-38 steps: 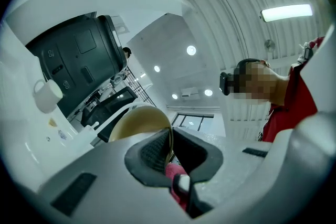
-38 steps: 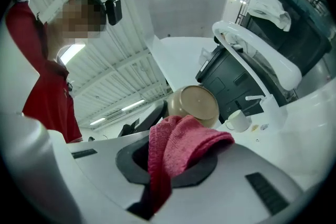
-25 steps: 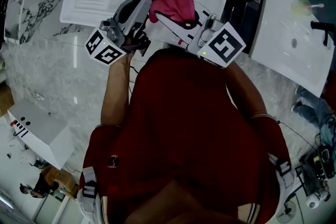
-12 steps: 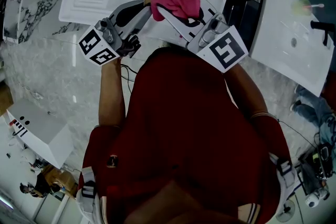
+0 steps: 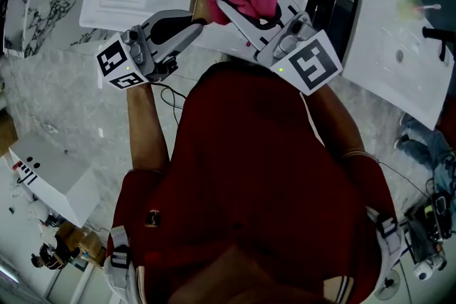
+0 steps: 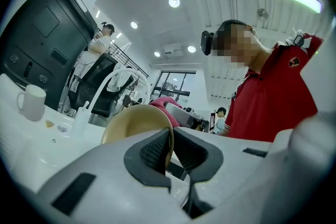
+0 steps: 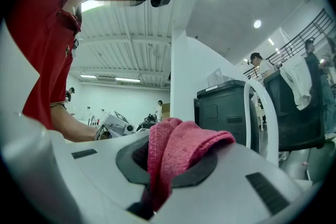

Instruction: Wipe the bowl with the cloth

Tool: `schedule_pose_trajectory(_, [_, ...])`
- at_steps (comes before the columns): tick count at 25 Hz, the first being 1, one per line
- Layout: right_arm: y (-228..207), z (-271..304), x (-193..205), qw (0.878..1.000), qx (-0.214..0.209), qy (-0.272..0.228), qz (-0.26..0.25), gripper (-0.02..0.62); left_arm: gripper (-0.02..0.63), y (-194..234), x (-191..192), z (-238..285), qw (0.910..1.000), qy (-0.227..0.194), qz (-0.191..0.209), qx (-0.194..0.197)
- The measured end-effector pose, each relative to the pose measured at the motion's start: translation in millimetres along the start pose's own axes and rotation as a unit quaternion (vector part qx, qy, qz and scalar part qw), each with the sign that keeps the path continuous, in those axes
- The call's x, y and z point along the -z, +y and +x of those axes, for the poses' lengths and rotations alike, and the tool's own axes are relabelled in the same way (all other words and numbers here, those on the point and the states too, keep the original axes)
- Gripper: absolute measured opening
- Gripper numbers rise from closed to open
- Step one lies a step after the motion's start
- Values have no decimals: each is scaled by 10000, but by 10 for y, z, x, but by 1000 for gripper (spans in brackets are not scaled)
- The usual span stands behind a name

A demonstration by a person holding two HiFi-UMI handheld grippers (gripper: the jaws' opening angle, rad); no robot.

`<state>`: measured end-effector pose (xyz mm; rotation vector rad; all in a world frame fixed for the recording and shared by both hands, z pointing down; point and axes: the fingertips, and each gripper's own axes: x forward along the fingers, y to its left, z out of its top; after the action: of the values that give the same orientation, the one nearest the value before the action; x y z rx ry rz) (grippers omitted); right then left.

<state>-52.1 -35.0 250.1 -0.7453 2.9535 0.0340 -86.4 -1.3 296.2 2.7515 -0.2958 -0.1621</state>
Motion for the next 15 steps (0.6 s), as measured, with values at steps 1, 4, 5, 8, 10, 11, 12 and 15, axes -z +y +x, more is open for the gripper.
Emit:
schedule_pose_trajectory(1, [-14, 2, -3, 10000, 14, -1, 16, 28, 26, -17, 6, -9, 10000, 36, 13, 42])
schedule_pose_trajectory(4, [-48, 7, -7, 9999, 24, -13, 116, 28, 27, -80, 2, -61, 9997, 83, 28, 226])
schedule_pose_trajectory(5, [-57, 9, -6, 9999, 10, -20, 158, 28, 26, -104, -7, -84, 9995, 76, 20, 307])
schedule_pose_trajectory(8, [-87, 17, -6, 9995, -71, -73, 304, 28, 28, -169, -43, -153, 9983, 6, -39, 573])
schedule_pose_trajectory(10, [-110, 23, -17, 9988, -153, -165, 431, 28, 26, -205, -77, -193, 9971, -84, -88, 745])
schedule_pose_trajectory(11, [-121, 25, -17, 9984, -191, -199, 503, 28, 27, -222, -93, -209, 9965, -130, -112, 823])
schedule_pose_trajectory(12, [-135, 24, -3, 9979, -217, -197, 581, 28, 28, -237, -105, -221, 9958, -165, -133, 887])
schedule_pose_trajectory(15, [-195, 7, 75, 9962, -247, -132, 823, 28, 28, -257, -124, -226, 9945, -238, -176, 1003])
